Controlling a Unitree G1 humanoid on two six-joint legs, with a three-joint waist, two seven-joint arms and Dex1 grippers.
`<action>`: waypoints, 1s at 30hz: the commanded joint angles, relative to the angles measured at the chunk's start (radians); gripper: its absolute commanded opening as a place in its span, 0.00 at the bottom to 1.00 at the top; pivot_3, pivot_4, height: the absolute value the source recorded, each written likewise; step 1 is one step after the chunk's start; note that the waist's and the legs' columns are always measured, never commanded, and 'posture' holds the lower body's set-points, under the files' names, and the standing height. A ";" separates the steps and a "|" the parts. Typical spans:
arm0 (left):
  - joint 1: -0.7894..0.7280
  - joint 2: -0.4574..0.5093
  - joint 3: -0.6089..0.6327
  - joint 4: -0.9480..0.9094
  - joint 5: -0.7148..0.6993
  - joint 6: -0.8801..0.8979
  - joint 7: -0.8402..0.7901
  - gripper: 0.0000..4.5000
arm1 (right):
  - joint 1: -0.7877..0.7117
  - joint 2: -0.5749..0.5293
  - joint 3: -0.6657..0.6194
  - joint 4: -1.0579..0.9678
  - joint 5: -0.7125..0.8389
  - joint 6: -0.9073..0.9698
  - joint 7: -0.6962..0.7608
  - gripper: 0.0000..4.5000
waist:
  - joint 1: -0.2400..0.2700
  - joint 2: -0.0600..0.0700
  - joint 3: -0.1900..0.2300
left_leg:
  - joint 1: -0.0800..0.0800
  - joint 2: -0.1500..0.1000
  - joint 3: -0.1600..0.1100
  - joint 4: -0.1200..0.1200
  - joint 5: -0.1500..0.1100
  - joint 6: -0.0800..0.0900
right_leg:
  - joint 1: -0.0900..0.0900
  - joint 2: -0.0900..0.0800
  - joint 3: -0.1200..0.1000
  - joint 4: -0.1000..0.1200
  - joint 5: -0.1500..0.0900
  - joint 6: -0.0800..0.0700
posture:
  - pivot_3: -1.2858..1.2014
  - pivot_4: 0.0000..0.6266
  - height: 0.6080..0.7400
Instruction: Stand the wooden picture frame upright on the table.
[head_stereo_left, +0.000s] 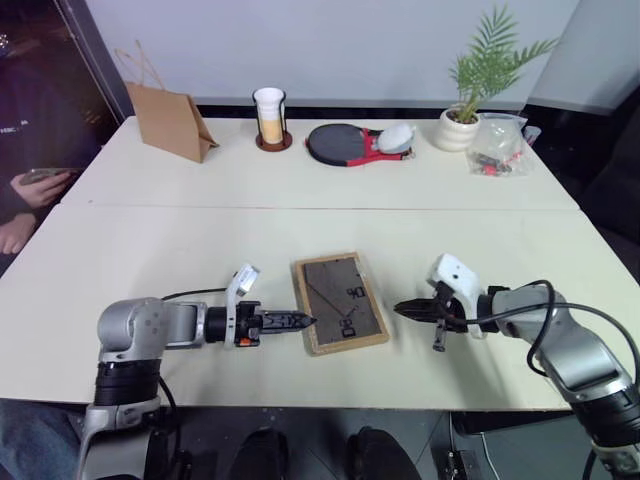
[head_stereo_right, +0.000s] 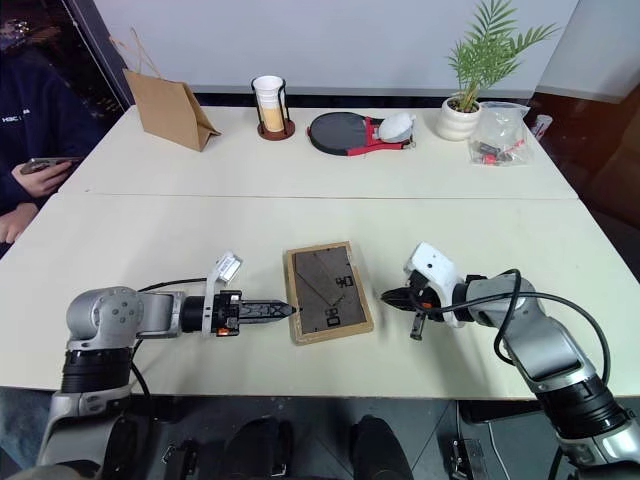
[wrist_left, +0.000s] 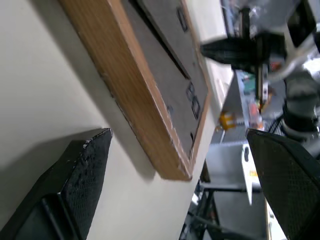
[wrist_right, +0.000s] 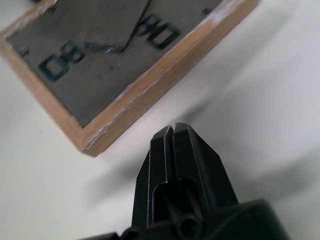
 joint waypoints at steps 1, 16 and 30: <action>-0.004 -0.031 0.034 0.043 -0.013 0.008 0.155 0.98 | -0.018 0.027 0.037 -0.033 -0.005 -0.009 0.005 0.00 | 0.000 0.000 0.000 | 0.002 0.000 0.000 0.000 0.000 0.000 | 0.002 0.000 0.000 0.000 0.000 0.000 | 0.52 0.24 1.00; 0.005 -0.072 0.042 0.011 -0.219 0.008 0.390 0.98 | -0.089 0.135 0.131 -0.034 -0.026 0.029 -0.014 0.00 | 0.001 -0.001 -0.001 | 0.013 0.000 -0.002 -0.001 0.000 -0.001 | 0.013 -0.004 0.000 -0.001 0.000 -0.001 | 0.52 0.24 1.00; 0.026 -0.037 0.039 0.041 -0.283 0.008 0.301 0.23 | -0.097 0.113 0.093 -0.024 -0.023 0.025 -0.020 0.00 | 0.000 -0.001 0.000 | 0.009 -0.001 -0.001 -0.004 0.000 -0.001 | 0.008 -0.005 0.000 -0.003 -0.002 -0.004 | 0.52 0.24 1.00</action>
